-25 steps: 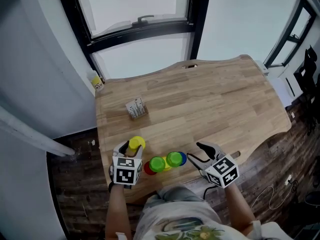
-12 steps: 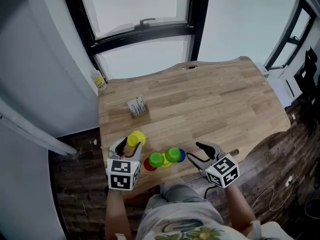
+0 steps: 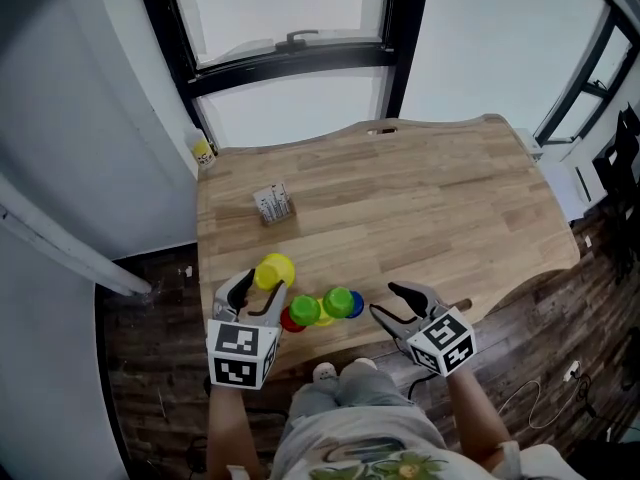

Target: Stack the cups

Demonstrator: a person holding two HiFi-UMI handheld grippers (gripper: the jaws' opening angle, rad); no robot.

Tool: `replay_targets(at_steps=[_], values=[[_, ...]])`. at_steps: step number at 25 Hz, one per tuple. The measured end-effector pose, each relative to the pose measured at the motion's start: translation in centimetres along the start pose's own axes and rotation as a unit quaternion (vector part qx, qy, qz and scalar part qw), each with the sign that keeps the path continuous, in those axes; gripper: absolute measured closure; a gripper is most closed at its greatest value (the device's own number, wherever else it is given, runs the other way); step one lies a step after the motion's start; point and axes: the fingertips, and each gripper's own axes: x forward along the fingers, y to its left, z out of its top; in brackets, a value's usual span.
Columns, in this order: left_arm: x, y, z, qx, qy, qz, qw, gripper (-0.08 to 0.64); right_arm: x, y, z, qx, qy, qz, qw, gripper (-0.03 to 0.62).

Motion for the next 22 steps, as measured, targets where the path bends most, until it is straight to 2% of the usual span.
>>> replay_targets(at_steps=[14,22], values=[[-1.1,-2.7,1.4,-0.008,0.006,0.022,0.9997,0.339,-0.6,-0.8,0.7,-0.026,0.003,0.045,0.999,0.382],[-1.3,-4.0,1.6,-0.005,0.008,0.019,0.9998,0.339,-0.4,-0.8,1.1,-0.037,0.0,0.06,0.998,0.38]])
